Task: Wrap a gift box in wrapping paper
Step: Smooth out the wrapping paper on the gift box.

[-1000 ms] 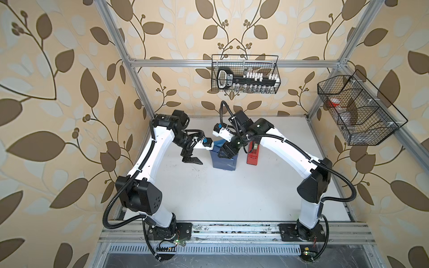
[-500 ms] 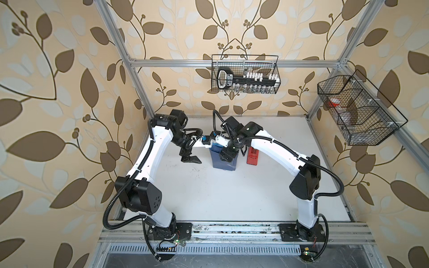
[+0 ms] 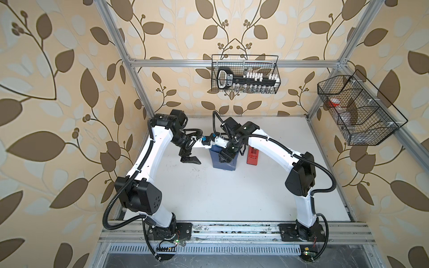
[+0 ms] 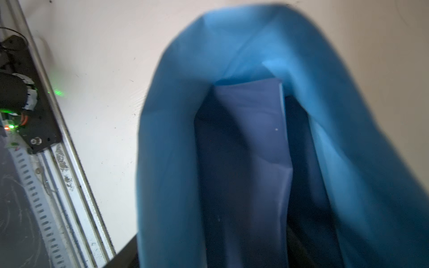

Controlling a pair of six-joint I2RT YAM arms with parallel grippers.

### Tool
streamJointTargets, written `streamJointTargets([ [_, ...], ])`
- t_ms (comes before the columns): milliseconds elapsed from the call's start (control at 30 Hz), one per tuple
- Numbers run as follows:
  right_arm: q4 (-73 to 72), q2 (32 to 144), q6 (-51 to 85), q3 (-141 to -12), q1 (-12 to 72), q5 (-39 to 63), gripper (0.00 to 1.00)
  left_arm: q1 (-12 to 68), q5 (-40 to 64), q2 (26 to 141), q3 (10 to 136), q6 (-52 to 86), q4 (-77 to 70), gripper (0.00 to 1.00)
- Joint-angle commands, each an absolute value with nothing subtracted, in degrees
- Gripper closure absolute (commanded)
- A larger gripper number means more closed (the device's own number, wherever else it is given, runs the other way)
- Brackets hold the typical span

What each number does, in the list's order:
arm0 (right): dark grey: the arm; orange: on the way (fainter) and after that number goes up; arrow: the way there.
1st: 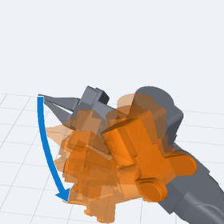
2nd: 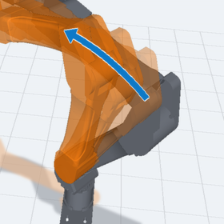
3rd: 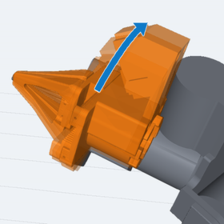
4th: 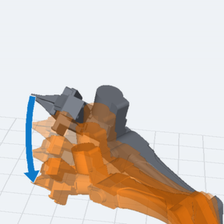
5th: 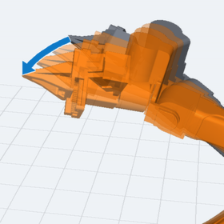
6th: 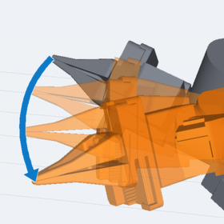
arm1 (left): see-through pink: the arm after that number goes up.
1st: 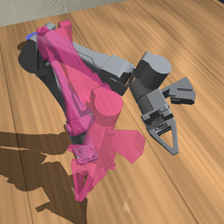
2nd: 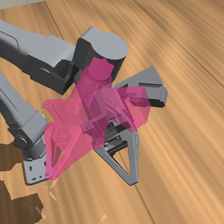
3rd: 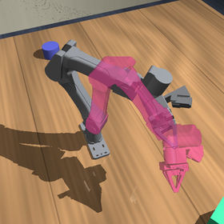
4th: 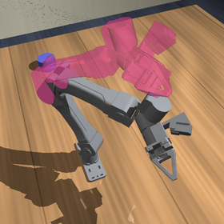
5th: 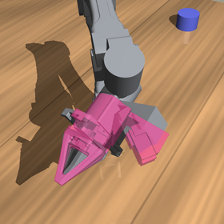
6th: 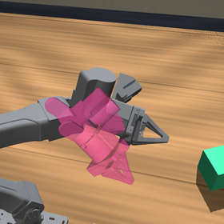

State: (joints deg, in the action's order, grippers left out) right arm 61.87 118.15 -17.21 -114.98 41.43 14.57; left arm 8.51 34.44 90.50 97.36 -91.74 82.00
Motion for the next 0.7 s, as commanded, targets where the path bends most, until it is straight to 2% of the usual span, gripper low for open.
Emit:
streamJointTargets([
  [0,61.2,114.2,-17.6,-115.4,40.0,22.1,0.36,7.8,35.0,90.3,98.9,-93.8,84.3,0.01],
  [233,59.9,110.7,-17.0,-112.3,38.2,28.4,0.5,8.9,36.7,91.4,100.2,-93.1,82.8,0.01],
  [333,59.2,108.5,-17.0,-110.3,37.6,30.0,0.53,10.4,37.7,92.7,101.7,-90.5,81.3,0.01],
  [467,58.6,106.3,-17.0,-108.8,37.2,32.3,0.55,13.7,36.8,94.0,101.6,-88.8,78.2,0.01],
  [667,55.7,101.8,-12.9,-107.1,33.1,27.9,0.53,18.7,36.5,97.8,104.0,-88.7,76.9,0.01],
])
